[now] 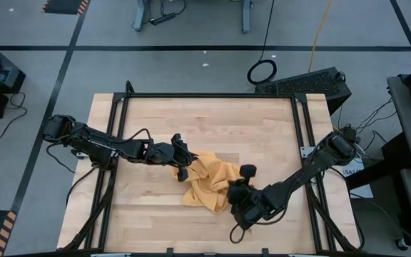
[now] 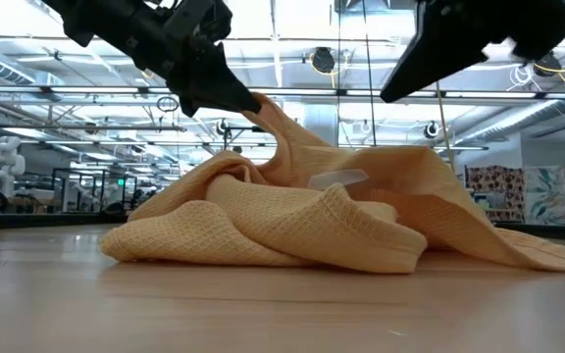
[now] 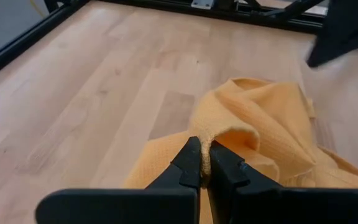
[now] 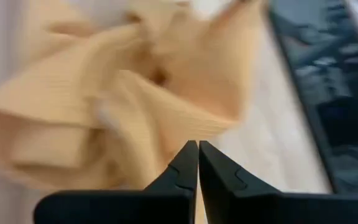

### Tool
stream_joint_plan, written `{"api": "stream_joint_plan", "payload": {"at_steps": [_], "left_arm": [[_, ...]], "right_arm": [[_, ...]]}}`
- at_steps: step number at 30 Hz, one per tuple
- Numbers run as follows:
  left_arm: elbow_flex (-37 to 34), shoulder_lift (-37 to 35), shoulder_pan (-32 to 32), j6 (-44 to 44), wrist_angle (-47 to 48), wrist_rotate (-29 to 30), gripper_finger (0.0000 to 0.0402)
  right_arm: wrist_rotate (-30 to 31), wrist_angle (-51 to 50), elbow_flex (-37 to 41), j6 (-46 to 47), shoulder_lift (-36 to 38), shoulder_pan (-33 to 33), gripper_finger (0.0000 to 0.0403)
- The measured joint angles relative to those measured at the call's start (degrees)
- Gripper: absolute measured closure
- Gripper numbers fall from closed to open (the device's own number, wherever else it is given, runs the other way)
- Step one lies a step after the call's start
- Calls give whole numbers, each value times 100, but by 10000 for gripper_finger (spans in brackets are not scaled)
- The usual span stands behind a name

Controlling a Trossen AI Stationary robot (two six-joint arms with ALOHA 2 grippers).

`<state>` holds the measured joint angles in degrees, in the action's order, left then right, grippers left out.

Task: Roll towel
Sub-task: Roll the yellow towel

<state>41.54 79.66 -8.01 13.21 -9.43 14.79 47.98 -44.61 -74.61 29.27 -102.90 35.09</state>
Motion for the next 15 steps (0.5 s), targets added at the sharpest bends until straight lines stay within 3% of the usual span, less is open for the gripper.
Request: {"api": "stream_joint_plan", "payload": {"at_steps": [3,7,15], "left_arm": [[0,0,1,0,-13,6,391],[0,0,7,-2,-20,21,391],[0,0,5,-4,-22,26,391]], "right_arm": [[-439,747,0,-831,-204,21,374],[-578,1537,0,-1769,-743,66,333],[1123,1752,2,-2292,-1553,31,238]]}}
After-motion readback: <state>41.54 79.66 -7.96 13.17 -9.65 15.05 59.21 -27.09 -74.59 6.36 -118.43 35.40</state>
